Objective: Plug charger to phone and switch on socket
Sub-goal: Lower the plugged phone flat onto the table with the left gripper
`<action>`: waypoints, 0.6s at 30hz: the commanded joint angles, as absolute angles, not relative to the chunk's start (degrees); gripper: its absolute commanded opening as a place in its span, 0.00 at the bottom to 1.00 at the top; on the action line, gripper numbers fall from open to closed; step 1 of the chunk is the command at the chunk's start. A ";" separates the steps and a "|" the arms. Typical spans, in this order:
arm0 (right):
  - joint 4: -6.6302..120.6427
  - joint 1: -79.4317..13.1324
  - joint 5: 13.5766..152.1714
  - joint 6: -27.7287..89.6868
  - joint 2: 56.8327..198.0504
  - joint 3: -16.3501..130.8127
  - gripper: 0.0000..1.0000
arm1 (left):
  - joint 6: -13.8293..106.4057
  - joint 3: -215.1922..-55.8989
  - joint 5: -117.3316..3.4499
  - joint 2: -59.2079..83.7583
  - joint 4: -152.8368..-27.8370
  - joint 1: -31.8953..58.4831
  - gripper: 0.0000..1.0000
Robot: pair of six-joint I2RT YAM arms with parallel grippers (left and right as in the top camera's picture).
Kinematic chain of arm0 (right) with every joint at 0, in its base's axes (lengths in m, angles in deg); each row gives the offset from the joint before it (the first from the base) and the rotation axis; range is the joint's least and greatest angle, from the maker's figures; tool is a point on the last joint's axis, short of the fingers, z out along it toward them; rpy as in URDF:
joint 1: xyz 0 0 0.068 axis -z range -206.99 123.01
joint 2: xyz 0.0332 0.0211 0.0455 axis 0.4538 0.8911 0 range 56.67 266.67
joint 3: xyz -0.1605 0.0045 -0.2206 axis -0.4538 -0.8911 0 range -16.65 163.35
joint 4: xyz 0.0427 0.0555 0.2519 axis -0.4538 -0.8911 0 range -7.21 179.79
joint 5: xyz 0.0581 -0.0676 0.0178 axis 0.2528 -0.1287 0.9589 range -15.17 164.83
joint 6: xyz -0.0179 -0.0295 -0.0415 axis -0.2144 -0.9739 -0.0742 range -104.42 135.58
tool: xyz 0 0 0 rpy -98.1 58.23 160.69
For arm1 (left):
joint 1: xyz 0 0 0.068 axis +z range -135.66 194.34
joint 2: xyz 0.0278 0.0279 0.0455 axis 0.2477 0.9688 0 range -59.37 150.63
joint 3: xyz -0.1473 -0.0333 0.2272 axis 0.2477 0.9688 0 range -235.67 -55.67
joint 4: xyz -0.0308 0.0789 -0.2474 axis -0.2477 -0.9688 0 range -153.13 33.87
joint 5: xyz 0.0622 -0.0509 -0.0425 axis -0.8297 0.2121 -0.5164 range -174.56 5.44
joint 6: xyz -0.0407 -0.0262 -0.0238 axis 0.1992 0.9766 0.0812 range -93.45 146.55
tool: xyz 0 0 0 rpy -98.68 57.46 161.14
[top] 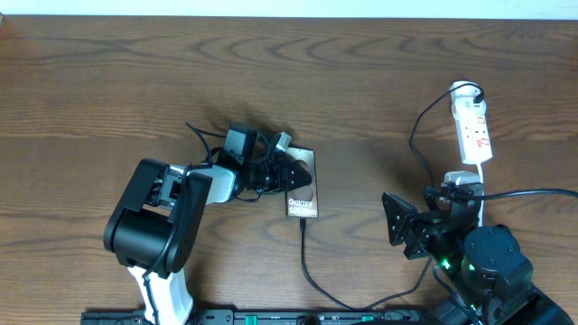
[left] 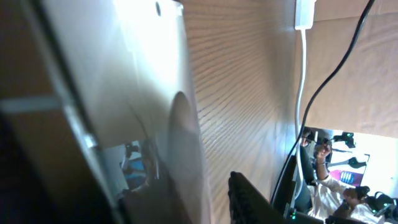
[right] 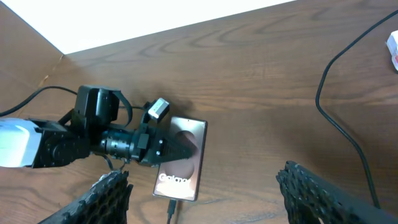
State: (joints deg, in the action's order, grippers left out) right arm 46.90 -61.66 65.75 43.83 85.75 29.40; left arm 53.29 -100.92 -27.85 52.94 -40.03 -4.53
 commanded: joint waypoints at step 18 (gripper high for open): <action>43.12 -61.47 63.54 44.29 85.44 30.18 0.79 | 41.38 -112.25 -48.02 53.40 -65.56 -8.77 0.49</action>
State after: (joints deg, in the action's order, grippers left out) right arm 43.75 -61.66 64.72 43.83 85.75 29.40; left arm 44.22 -113.16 -38.73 51.87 -64.14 -9.56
